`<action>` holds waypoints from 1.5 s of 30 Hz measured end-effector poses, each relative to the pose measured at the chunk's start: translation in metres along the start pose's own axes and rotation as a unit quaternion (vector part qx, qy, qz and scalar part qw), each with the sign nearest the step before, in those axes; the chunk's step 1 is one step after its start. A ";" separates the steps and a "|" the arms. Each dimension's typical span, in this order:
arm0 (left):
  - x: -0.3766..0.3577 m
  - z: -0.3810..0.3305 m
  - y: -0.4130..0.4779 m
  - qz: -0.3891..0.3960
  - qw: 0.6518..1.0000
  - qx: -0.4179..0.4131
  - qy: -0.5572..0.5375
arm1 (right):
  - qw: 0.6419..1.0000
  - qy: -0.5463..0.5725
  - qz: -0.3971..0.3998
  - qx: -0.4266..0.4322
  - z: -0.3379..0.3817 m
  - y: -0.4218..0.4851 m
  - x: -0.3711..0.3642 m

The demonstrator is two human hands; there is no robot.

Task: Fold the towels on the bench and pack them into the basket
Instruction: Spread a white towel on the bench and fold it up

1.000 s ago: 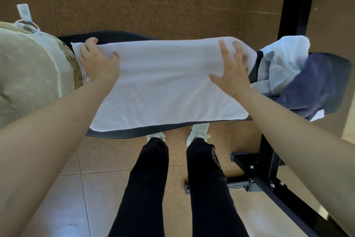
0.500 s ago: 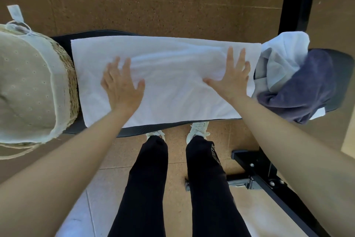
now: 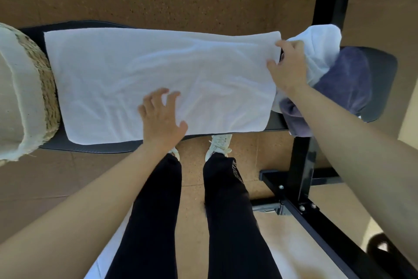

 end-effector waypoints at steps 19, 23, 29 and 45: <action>-0.168 -0.213 -0.034 0.169 0.973 -0.152 0.045 | 0.976 0.140 0.161 0.034 -0.003 0.038 -0.013; -0.148 -0.210 -0.031 0.135 0.983 -0.121 -0.006 | 0.974 0.168 0.152 0.028 0.000 0.031 -0.013; -0.138 -0.176 -0.021 0.117 0.990 -0.075 -0.011 | 0.973 0.204 0.107 -0.005 -0.001 0.030 -0.008; -0.082 -0.125 -0.022 0.133 0.888 0.157 -0.411 | 0.911 0.386 0.092 -0.109 0.039 0.015 0.001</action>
Point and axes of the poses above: each hand's wrist, its own y-axis towards the middle knuckle, its own x-axis out of the back of the hand, z = x × y, the point moved 10 cm from there along y, towards the middle knuckle, and after that the axes turned 6 degrees about -y, right-handed, at the moved point
